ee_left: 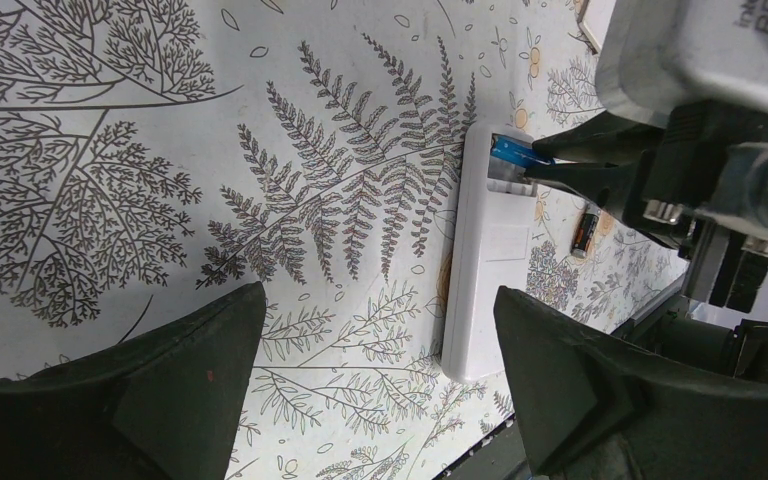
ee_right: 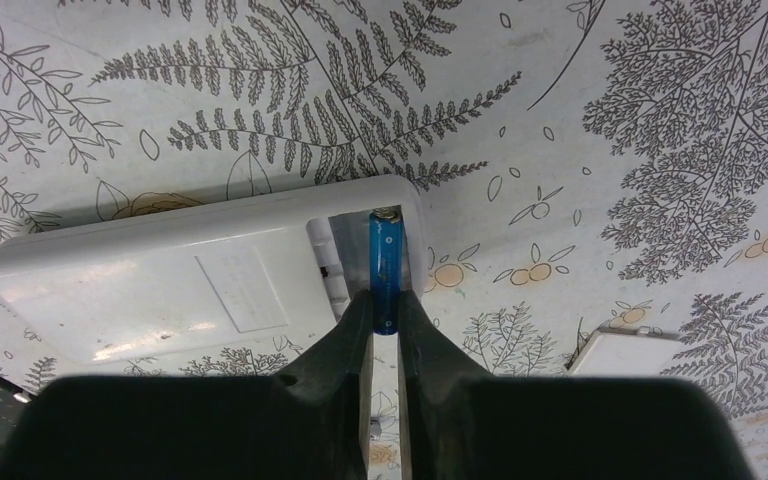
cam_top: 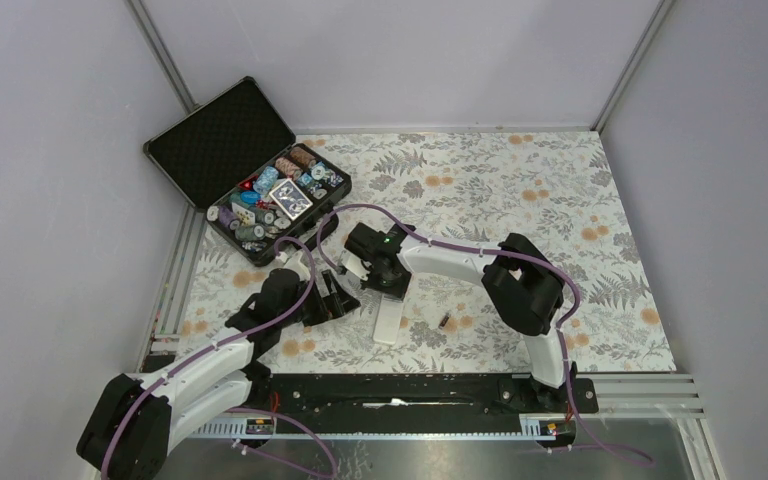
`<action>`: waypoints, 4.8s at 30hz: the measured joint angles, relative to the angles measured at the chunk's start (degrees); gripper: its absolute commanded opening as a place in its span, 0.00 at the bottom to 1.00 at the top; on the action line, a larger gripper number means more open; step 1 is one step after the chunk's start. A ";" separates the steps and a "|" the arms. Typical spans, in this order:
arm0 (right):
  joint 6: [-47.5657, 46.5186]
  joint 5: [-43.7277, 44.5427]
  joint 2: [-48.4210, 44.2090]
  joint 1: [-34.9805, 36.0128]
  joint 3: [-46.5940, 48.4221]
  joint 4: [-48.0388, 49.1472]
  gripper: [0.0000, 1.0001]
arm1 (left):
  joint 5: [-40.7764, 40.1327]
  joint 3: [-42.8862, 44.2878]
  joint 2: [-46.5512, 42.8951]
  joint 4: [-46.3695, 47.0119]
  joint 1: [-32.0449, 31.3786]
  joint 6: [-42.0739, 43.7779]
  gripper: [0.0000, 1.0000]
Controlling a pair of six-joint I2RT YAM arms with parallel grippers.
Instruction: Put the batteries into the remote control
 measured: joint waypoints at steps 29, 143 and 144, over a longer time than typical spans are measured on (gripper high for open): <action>0.90 1.07 0.81 0.00 1.68 -0.37 0.30 | 0.37 0.00 0.04 0.11 0.20 0.00 0.93; 50.71 6.14 -24.37 -3.52 -34.80 38.73 0.22 | 13.81 14.51 42.45 28.76 -2.38 -6.21 0.26; 50.82 6.38 -24.37 -3.52 -34.80 38.69 0.22 | 13.86 14.49 42.45 28.76 -2.40 -6.21 0.26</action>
